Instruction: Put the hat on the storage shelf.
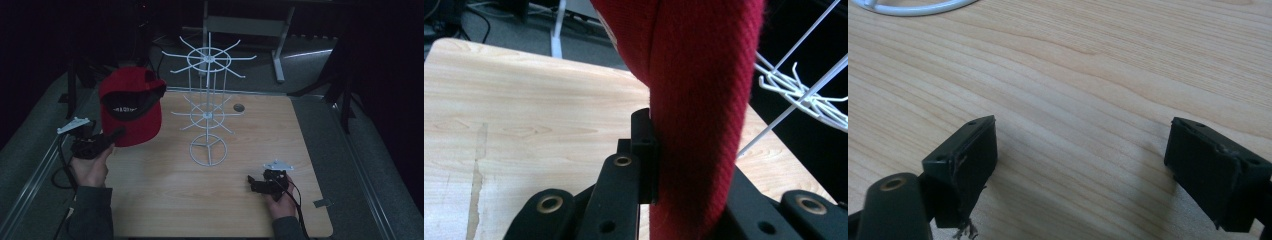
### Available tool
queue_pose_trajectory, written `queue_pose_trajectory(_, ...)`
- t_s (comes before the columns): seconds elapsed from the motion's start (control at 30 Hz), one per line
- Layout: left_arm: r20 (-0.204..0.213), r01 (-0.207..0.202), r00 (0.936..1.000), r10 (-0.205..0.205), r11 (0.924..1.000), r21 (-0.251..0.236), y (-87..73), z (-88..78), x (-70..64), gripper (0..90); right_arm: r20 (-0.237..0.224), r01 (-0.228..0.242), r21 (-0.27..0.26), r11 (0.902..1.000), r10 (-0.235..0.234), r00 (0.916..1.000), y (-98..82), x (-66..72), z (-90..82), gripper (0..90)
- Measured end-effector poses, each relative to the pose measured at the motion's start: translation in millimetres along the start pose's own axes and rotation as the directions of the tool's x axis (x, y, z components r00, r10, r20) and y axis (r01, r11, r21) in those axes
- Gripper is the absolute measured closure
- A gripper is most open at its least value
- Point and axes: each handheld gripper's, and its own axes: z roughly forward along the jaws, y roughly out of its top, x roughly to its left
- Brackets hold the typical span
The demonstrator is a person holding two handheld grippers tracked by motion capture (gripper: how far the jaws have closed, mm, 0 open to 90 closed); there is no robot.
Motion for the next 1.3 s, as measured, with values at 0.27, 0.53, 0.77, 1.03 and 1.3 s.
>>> queue_pose_trajectory(0.27,0.005,-0.005,1.0,0.005,0.9996,-0.027,6.6,-2.6,-4.0,85.5,-0.001,-0.002,0.0,1.0,0.002,1.0,0.0,0.1,0.0,13.4)
queue_pose_trajectory(0.53,0.012,-0.014,0.9998,0.014,0.9989,-0.044,13.7,-4.3,-8.9,85.5,0.0,0.002,-0.001,1.0,-0.002,1.0,0.0,-0.1,0.1,13.4)
queue_pose_trajectory(0.77,0.015,-0.016,0.9997,0.017,0.998,-0.062,18.0,-5.6,-12.4,85.5,0.0,0.001,-0.001,1.0,-0.001,1.0,0.0,-0.1,0.1,13.4)
queue_pose_trajectory(1.03,0.015,-0.015,0.9998,0.016,0.9964,-0.084,21.0,-6.4,-15.5,85.5,0.0,0.002,-0.001,1.0,-0.002,1.0,0.0,-0.1,0.1,13.4)
queue_pose_trajectory(1.3,0.014,-0.017,0.9997,0.018,0.994,-0.108,23.9,-8.7,-18.3,85.5,0.0,0.002,0.0,1.0,-0.002,1.0,0.0,-0.1,0.0,13.4)
